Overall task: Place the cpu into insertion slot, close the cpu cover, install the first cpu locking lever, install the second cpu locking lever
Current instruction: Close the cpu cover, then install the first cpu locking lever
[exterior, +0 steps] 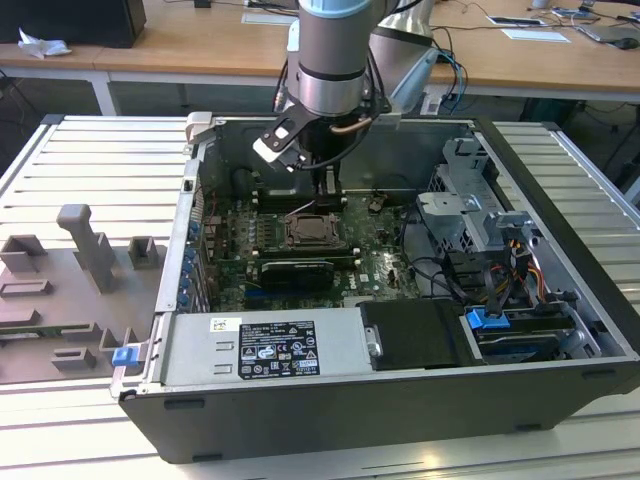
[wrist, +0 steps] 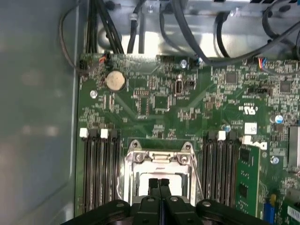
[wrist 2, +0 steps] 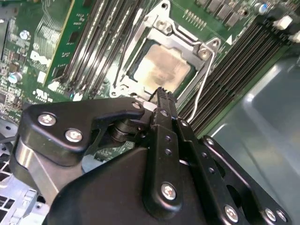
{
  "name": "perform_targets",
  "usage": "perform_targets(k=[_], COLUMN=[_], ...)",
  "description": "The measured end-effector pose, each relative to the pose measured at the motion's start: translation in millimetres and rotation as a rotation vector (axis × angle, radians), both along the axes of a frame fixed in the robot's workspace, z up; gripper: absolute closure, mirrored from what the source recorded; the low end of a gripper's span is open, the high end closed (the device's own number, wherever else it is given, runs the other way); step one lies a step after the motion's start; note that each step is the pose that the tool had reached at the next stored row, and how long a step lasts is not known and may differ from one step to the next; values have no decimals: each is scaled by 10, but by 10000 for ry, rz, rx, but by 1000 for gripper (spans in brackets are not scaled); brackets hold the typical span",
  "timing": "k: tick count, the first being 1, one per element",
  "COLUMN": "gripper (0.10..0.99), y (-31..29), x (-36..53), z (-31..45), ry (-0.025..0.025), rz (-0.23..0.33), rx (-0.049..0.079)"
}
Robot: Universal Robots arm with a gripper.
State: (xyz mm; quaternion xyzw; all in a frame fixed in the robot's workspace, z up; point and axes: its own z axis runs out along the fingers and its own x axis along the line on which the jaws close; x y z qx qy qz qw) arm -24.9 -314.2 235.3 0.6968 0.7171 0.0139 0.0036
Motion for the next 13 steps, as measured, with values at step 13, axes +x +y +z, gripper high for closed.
perform_targets(k=[13], gripper=[980], y=[73], x=[-24], z=[30], ry=[3], rz=[-1], rx=[-20])
